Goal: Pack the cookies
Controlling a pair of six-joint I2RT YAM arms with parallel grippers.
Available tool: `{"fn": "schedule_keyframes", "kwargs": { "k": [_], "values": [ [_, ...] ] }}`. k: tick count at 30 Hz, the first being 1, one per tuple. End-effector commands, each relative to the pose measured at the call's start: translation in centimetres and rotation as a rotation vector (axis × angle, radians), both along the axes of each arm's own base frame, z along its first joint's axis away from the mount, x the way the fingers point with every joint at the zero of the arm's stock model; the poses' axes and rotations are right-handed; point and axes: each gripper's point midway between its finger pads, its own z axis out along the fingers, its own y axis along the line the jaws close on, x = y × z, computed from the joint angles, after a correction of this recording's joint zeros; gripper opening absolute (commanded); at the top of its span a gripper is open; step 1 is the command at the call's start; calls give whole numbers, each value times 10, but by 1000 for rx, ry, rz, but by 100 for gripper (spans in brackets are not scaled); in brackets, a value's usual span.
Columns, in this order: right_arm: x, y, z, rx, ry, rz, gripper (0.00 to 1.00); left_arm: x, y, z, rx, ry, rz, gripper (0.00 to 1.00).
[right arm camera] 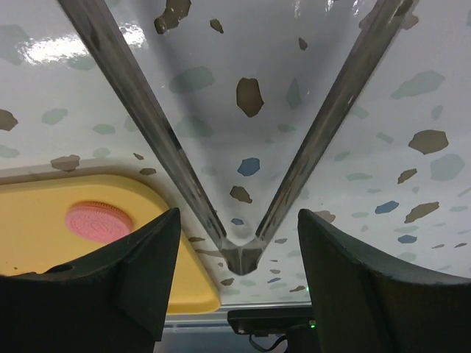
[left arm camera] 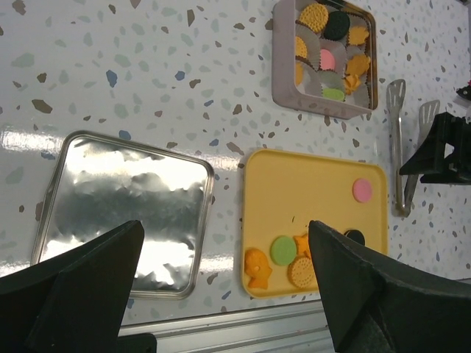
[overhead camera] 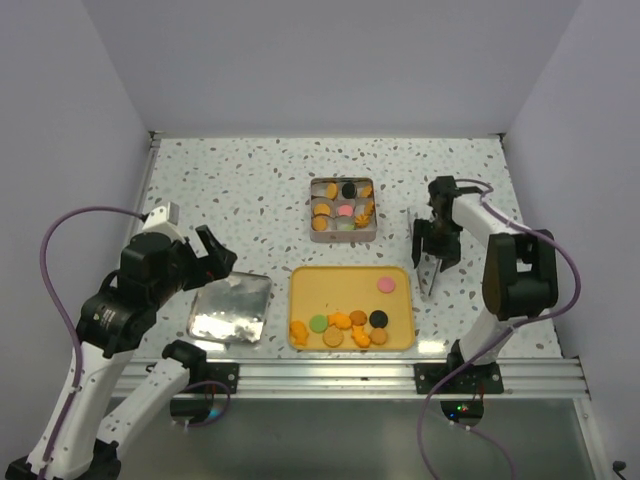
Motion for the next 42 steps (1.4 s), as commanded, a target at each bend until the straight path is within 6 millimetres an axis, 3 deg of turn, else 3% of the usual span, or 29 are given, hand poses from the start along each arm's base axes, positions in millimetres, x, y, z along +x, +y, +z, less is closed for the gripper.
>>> {"fn": "schedule_keyframes", "kwargs": {
  "k": [1, 7, 10, 14, 15, 19, 22, 26, 31, 34, 37, 38, 40, 42],
  "values": [
    [13, 1, 2, 10, -41, 5, 70, 0, 0, 2, -8, -9, 9, 100],
    [13, -4, -7, -26, 11, 19, 76, 1, -1, 3, -14, -7, 8, 100],
    [15, -3, 3, -16, -20, 16, 78, -1, 1, 3, -16, -7, 16, 100],
    [24, 2, 37, 1, -113, 13, 80, -4, 1, -3, -20, 7, 19, 100],
    [26, 2, 55, 5, -166, 14, 81, -4, 0, -3, -25, 9, 19, 100],
    [20, 16, 94, 40, -266, 32, 82, -4, -1, -8, -30, 17, 16, 100],
    [7, 44, 115, 70, -322, 87, 82, -2, -5, -14, -35, 28, 0, 100],
    [-27, 112, 134, 204, -366, 235, 82, 4, -17, -25, -40, 63, -51, 100],
    [-62, 158, 157, 402, -447, 291, 82, 17, -29, -28, -55, 65, -87, 100],
    [-84, 164, 160, 467, -452, 326, 83, 22, -32, -52, -34, 120, -92, 100],
    [-98, 152, 157, 432, -431, 337, 83, 21, -28, -90, 16, 250, -68, 100],
    [-100, 148, 158, 417, -434, 337, 82, 17, -27, -115, 45, 329, -66, 100],
    [-105, 138, 163, 395, -457, 330, 84, 11, -26, -142, 68, 412, -71, 100],
    [-108, 130, 170, 386, -484, 317, 84, 13, -28, -157, 76, 446, -73, 100]
  ]
}}
